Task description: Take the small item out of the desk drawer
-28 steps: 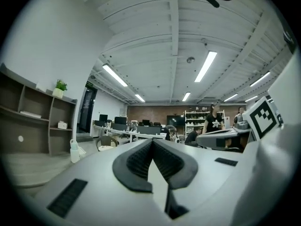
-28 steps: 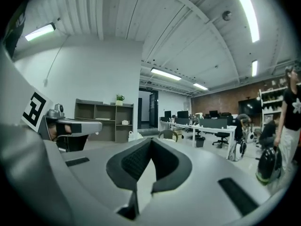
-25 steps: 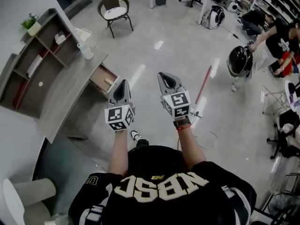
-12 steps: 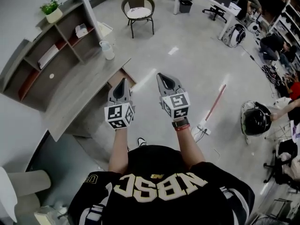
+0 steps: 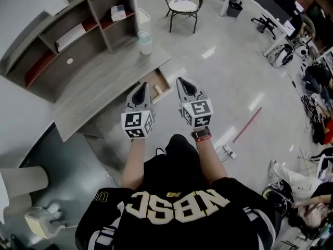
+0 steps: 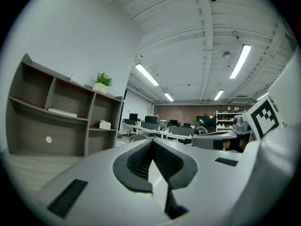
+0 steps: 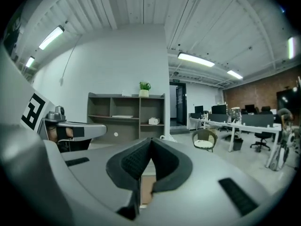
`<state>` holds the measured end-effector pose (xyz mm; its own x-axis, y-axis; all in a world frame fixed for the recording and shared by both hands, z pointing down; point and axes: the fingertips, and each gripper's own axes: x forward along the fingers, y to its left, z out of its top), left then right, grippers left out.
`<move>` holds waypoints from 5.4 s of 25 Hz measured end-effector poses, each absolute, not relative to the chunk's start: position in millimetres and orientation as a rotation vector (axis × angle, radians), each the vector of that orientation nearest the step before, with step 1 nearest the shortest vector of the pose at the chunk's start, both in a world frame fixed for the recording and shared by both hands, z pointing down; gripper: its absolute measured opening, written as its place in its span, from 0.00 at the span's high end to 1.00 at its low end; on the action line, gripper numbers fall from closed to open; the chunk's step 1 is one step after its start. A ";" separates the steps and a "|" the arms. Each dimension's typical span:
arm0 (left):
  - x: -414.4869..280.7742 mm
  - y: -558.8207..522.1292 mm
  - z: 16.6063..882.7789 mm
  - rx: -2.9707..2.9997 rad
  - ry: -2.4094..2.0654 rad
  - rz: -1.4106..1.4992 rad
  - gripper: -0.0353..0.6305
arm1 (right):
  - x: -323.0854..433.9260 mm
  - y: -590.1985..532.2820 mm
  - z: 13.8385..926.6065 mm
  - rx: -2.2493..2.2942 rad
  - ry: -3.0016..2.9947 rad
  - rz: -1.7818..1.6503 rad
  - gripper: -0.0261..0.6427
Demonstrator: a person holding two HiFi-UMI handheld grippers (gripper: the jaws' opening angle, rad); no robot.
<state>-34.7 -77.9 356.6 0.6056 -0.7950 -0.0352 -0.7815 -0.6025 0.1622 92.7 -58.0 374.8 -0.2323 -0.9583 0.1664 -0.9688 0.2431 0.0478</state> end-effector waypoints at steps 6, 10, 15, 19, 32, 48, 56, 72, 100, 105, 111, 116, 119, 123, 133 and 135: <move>-56.3 -104.0 393.9 2.609 -1.378 -0.112 0.93 | 64.5 -94.1 416.6 1.702 -2.350 0.179 0.95; -63.4 -124.4 423.0 2.547 -1.404 -0.079 0.93 | 55.7 -119.6 448.3 1.623 -2.360 0.265 0.95; -57.7 -155.3 454.7 2.490 -1.418 -0.037 0.93 | 58.2 -156.0 488.5 1.549 -2.338 0.379 0.95; -52.9 -174.7 485.0 2.407 -1.421 -0.007 0.93 | 62.2 -176.6 530.1 1.469 -2.288 0.450 0.95; -32.9 -224.9 576.4 2.243 -1.424 0.117 0.93 | 64.9 -227.1 666.4 1.224 -2.207 0.622 0.95; -34.0 -238.8 677.2 2.073 -1.413 0.234 0.93 | 65.5 -247.5 820.2 1.009 -2.044 0.809 0.84; -36.5 -240.4 705.7 2.031 -1.404 0.257 0.93 | 67.3 -261.8 871.8 0.999 -1.957 0.862 0.72; -44.8 -229.6 731.6 1.985 -1.405 0.262 0.93 | 64.7 -276.7 914.7 1.014 -1.863 0.801 0.77; -71.1 -201.3 631.5 2.095 -1.491 0.187 0.93 | 82.7 -228.6 744.3 1.278 -2.016 0.733 0.78; -87.3 -198.2 593.1 2.117 -1.554 0.112 0.93 | 77.7 -222.6 699.6 1.356 -2.069 0.732 0.78; -97.3 -199.5 544.2 2.194 -1.606 0.065 0.93 | 81.9 -224.9 634.2 1.452 -2.147 0.675 0.78; -104.0 -193.3 509.4 2.263 -1.647 0.089 0.93 | 82.6 -219.7 573.6 1.507 -2.211 0.568 0.78; -107.8 -200.7 480.6 2.330 -1.673 0.066 0.93 | 77.1 -228.8 538.7 1.539 -2.261 0.483 0.78; -110.0 -205.4 443.6 2.400 -1.705 0.020 0.93 | 68.0 -234.4 498.5 1.558 -2.315 0.379 0.78; -122.4 -200.4 360.9 2.554 -1.820 -0.095 0.93 | 40.5 -234.4 399.6 1.623 -2.462 0.157 0.78; -125.8 -199.9 348.4 2.574 -1.847 -0.113 0.93 | 36.5 -235.4 385.3 1.634 -2.479 0.116 0.78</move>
<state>-125.8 -199.9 348.4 0.3188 -0.9449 -0.0745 -0.9469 -0.3210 0.0183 36.5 -235.4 385.3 -0.3849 -0.9044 0.1844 -0.9177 0.3963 0.0285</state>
